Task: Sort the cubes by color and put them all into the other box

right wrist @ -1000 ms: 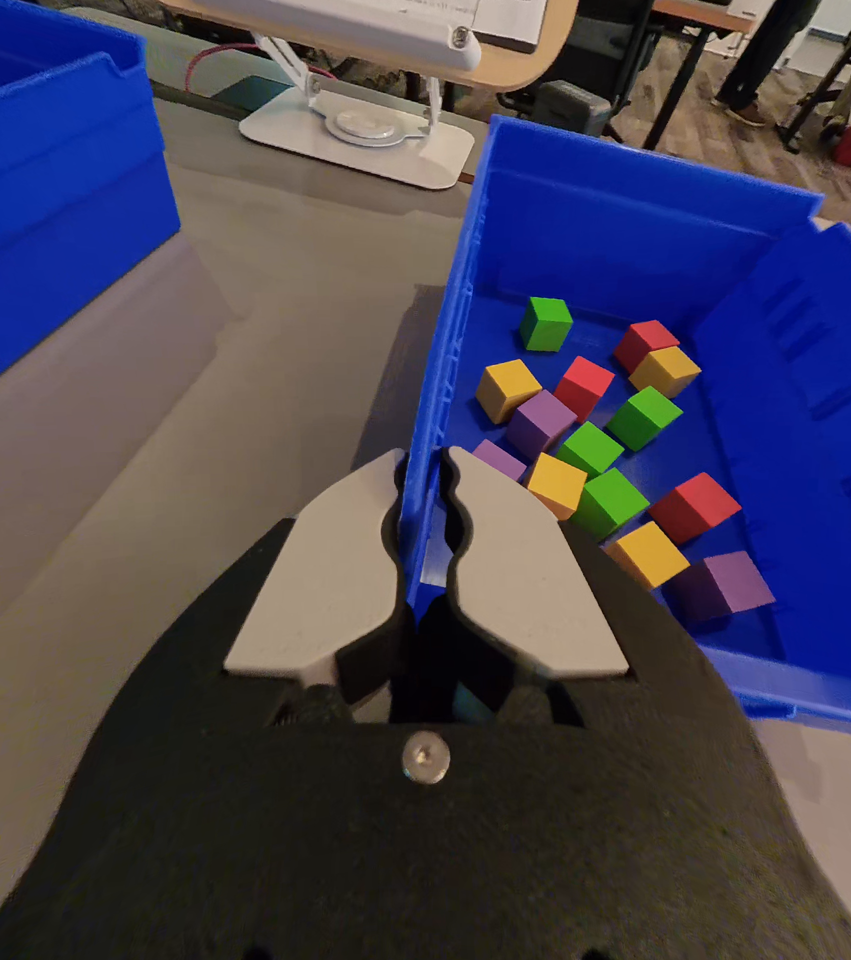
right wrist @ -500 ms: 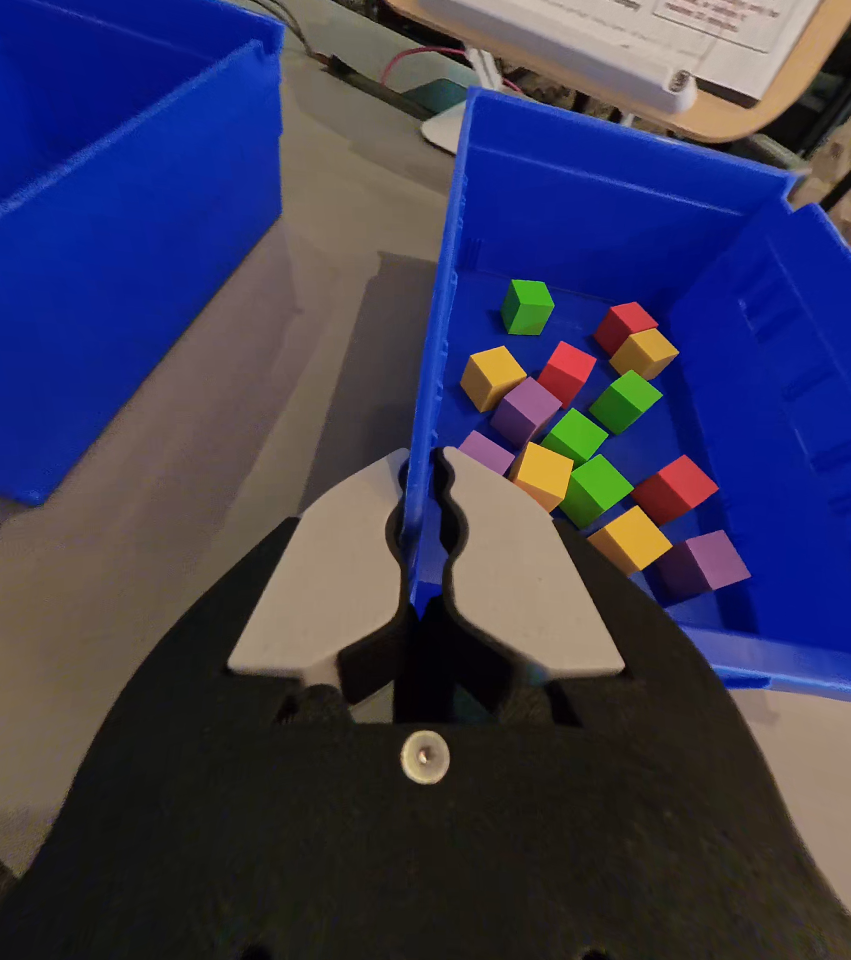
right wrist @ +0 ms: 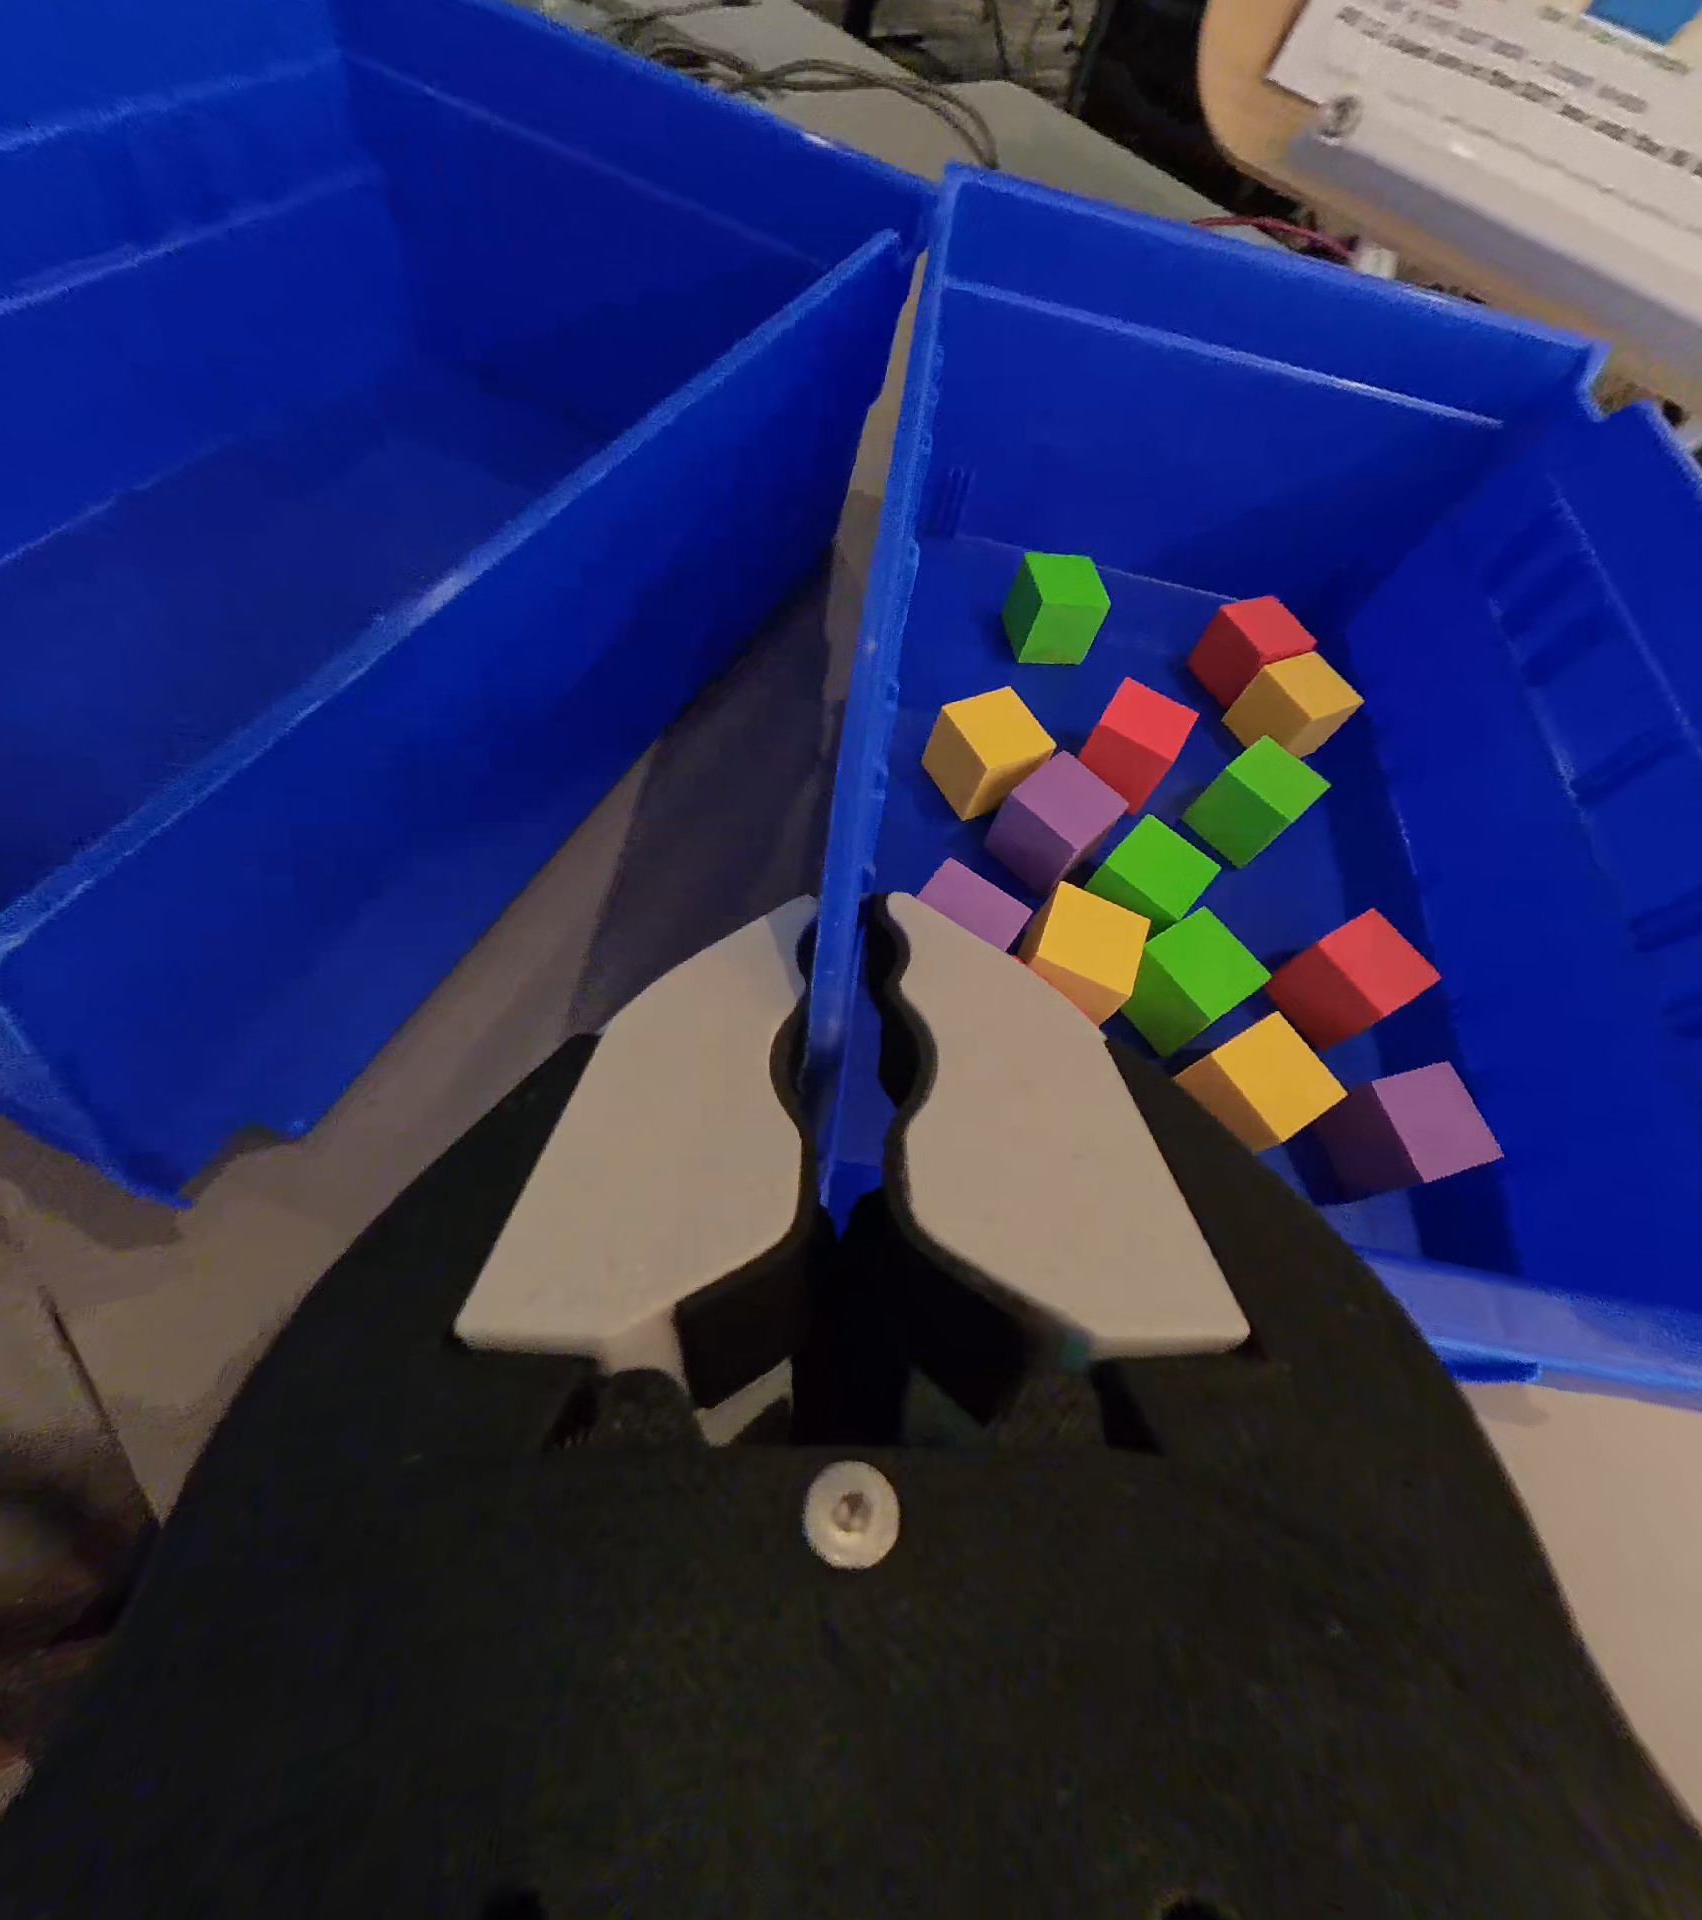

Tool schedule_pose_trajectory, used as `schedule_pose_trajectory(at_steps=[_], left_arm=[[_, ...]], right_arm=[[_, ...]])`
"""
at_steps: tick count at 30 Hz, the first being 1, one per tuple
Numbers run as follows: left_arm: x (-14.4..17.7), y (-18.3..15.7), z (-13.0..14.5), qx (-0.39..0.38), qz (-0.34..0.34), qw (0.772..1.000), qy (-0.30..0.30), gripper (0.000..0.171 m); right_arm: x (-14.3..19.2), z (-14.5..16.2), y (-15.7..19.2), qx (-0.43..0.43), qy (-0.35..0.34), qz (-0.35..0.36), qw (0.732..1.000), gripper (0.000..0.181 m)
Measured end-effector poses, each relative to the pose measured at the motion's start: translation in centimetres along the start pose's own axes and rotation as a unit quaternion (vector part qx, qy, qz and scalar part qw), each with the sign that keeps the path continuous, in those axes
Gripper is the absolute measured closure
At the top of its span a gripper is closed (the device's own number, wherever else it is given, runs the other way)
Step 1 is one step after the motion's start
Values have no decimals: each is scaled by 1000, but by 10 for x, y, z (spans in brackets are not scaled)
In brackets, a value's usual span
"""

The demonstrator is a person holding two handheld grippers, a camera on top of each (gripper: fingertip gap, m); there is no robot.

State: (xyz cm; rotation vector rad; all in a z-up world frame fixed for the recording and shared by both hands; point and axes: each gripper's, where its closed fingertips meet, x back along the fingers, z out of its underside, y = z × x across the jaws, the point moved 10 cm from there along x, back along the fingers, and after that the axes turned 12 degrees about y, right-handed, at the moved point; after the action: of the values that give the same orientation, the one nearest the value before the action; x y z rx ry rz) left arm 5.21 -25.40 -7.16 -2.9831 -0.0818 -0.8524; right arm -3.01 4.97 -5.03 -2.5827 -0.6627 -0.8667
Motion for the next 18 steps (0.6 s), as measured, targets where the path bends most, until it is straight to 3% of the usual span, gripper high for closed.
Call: schedule_pose_trajectory(at_steps=[4, 9, 18], left_arm=[[8, 4, 6, 12, 15, 1000, -6, 165], [21, -13, 16, -1, 42, 999, -9, 154], [31, -43, 27, 20, 104, 994, -30, 136]], right_arm=[[-9, -11, 14, 31, -2, -14, 999, 173], [-19, -23, 24, 56, -5, -32, 998, 173], [-27, -27, -9, 86, -12, -84, 993, 174]])
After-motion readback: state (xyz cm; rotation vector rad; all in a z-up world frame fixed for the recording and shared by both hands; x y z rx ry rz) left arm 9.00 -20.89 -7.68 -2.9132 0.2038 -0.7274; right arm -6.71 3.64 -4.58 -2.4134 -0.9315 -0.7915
